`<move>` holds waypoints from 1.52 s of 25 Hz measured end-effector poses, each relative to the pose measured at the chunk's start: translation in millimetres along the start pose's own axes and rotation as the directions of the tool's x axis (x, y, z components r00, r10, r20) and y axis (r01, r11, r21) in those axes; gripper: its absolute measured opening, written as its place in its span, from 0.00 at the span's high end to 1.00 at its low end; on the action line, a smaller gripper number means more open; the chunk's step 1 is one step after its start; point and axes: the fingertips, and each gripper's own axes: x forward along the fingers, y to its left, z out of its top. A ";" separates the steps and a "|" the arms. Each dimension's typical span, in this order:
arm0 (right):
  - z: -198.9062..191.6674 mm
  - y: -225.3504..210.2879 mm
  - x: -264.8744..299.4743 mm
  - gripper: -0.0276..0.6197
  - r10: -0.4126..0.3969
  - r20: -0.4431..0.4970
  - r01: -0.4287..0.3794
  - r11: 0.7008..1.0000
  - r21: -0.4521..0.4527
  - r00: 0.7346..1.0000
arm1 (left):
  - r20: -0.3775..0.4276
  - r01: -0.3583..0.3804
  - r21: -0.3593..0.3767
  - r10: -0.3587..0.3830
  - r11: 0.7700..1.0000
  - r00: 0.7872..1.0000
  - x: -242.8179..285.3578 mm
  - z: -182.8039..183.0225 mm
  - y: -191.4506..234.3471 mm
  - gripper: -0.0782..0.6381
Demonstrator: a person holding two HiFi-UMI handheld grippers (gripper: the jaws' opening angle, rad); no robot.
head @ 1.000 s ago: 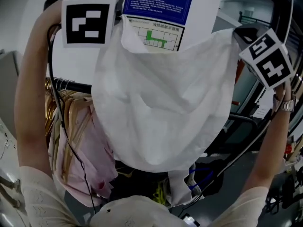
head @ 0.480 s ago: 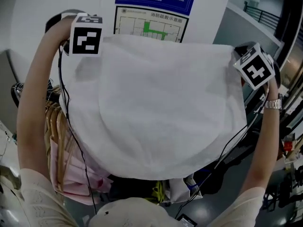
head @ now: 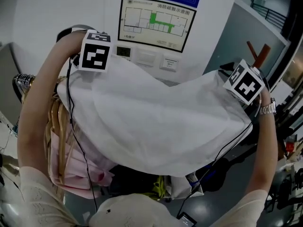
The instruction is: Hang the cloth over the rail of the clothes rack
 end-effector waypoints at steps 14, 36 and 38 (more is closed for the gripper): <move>23.6 -25.0 -40.7 0.91 -0.118 0.024 0.119 0.992 -0.045 0.993 | 0.089 -0.226 -0.015 0.226 0.974 0.970 -49.7 -3.4 45.8 0.88; 62.6 111.9 -193.6 0.93 -0.106 0.212 0.131 0.985 -0.110 0.972 | 0.261 -0.236 0.093 0.205 0.967 0.943 -195.2 21.9 -118.6 0.88; 55.4 128.4 -196.2 0.93 -0.086 0.199 0.109 0.988 -0.106 0.976 | 0.261 -0.242 0.093 0.211 0.966 0.942 -198.9 26.9 -130.9 0.88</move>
